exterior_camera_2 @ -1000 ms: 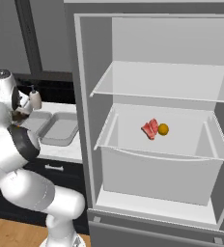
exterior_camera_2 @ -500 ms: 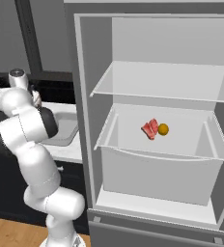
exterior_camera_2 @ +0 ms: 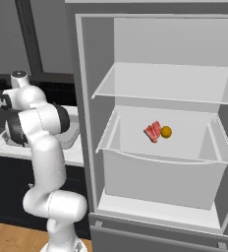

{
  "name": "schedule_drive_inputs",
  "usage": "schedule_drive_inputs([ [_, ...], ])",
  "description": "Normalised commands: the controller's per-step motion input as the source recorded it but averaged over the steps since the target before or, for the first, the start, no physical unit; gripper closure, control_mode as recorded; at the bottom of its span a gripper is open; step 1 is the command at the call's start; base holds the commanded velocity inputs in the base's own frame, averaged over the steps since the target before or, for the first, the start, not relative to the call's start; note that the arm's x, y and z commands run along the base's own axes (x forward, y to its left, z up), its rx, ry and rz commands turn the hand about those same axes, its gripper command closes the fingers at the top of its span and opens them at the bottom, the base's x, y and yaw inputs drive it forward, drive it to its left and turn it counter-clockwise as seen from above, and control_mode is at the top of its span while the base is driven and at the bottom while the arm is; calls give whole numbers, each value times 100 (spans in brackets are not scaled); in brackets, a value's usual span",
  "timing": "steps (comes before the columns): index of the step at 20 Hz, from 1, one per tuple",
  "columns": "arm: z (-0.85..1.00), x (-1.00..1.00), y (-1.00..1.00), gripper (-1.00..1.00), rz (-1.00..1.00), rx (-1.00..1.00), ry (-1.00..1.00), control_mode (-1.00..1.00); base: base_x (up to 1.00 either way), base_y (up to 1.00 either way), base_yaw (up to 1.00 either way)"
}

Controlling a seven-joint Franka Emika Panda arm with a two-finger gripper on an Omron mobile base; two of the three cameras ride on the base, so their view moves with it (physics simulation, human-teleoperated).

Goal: Place one lemon and one steak in each tupperware on the nearby counter, to pack two identical lunches.

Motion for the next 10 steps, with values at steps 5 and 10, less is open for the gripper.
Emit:
schedule_drive_inputs([
  [5, -38, 6, 4, 100, 5, 0, 7, -100, 0, 0, 0],
  [10, -34, 41, 0, 100, 3, 0, 14, -100, 0, 0, 0],
])
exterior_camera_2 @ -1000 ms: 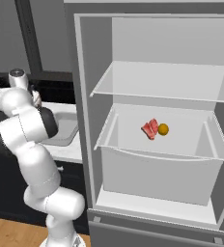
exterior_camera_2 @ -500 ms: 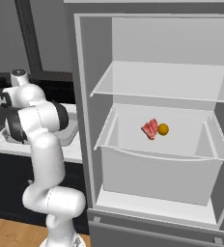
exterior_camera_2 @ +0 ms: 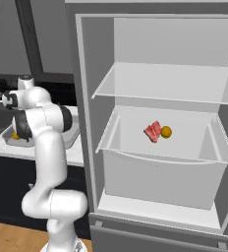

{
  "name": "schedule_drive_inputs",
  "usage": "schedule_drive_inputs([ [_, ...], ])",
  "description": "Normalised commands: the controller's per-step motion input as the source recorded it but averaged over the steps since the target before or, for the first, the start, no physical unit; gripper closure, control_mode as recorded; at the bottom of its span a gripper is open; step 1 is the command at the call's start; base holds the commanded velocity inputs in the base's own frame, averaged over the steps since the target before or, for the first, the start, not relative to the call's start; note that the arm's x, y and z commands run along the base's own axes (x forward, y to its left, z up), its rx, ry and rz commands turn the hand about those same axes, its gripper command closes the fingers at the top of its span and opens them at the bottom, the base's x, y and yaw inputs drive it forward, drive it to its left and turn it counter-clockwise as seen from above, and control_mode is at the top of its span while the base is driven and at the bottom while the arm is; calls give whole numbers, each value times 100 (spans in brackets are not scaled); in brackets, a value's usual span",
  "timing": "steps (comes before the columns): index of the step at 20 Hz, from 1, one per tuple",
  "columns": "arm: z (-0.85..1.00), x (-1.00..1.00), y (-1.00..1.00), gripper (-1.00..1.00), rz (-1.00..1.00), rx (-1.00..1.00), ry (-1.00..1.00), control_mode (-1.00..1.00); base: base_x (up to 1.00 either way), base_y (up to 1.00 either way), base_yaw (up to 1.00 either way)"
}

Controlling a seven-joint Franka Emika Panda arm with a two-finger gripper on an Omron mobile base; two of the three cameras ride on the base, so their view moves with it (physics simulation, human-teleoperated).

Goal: Place one lemon and one steak in each tupperware on the nearby counter, to pack two identical lunches.

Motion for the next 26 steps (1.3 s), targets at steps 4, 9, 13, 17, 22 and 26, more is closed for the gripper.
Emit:
schedule_drive_inputs([
  [4, -12, 20, 4, 100, 1, -3, 7, -100, 0, 0, 0],
  [9, -1, 7, 15, 100, 1, 0, 0, -100, 0, 0, 0],
  [13, -9, 12, 3, -100, 0, 1, 0, -100, 0, 0, 0],
  [17, 0, 1, 5, -100, 0, 1, 0, -100, 0, 0, 0],
  [22, 0, 0, 0, -100, 0, 0, 0, -100, 0, 0, 0],
  [26, 1, -23, 2, -100, 0, -3, 0, -100, 0, 0, 0],
])
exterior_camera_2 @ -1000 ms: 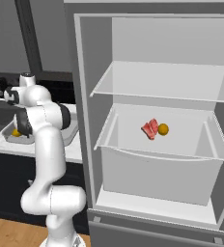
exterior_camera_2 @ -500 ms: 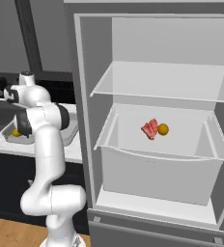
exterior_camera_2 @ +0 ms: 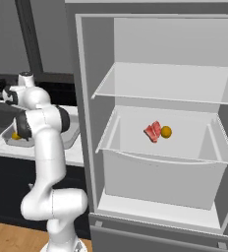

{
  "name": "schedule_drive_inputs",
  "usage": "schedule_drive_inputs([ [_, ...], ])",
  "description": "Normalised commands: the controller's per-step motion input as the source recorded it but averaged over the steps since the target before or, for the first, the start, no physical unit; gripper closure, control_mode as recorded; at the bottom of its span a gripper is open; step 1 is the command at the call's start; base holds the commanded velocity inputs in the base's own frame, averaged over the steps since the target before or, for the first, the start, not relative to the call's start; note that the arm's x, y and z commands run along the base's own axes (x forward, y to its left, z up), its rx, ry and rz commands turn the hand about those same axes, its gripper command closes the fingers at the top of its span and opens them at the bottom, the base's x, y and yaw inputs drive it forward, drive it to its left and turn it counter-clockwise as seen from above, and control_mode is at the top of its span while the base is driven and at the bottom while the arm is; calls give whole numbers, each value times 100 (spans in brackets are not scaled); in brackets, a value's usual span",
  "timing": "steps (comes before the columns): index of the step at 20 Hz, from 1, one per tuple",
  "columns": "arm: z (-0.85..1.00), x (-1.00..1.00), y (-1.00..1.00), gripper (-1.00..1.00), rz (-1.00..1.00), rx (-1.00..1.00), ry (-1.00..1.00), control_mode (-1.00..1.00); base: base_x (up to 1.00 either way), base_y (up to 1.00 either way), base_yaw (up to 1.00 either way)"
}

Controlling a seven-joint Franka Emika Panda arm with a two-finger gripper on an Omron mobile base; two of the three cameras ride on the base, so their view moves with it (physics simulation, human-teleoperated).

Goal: Place one lemon and one steak in each tupperware on the nearby counter, to pack two identical lunches.

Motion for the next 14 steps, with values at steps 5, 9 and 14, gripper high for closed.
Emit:
schedule_drive_inputs([
  [5, 44, -48, 8, -100, 0, -3, -4, -100, 0, 0, 0],
  [9, 87, -82, 3, -100, 4, -3, -3, -100, 0, 0, 0],
  [14, 53, -98, 32, -100, 4, -12, -13, -100, 0, 0, 0],
])
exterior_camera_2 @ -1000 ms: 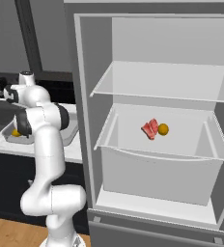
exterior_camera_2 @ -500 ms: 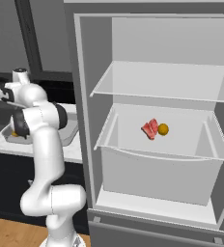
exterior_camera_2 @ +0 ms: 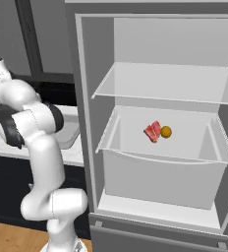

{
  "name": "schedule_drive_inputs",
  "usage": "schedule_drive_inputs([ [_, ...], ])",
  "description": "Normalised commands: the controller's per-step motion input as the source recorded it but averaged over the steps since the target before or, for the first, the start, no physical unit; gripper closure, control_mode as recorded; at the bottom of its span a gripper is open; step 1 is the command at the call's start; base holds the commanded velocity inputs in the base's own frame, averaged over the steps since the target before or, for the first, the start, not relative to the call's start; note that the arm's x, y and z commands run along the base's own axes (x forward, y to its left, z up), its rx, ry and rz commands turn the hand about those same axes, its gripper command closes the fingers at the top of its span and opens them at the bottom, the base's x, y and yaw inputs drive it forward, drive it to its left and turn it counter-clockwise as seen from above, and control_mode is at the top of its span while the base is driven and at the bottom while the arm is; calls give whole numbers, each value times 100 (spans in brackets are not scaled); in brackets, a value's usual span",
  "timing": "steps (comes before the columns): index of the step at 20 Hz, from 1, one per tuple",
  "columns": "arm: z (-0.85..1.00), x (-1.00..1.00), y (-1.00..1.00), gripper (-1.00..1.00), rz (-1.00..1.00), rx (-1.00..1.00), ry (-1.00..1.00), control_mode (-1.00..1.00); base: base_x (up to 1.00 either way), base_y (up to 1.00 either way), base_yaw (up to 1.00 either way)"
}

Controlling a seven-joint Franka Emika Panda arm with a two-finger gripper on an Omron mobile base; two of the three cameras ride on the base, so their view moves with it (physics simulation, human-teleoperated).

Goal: Place one lemon and one steak in each tupperware on the nearby counter, to pack two identical lunches.

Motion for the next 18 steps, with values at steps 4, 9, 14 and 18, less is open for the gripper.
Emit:
schedule_drive_inputs([
  [4, 13, -97, 19, -100, 2, -4, -10, -100, 0, 0, 0],
  [9, 42, -100, 15, -100, 12, -17, -23, -100, 0, 0, 0],
  [14, 48, -100, 0, -100, 38, -1, -19, -100, 0, 0, 0],
  [18, 37, -100, -16, -100, 29, 3, -22, -100, 0, 0, 0],
])
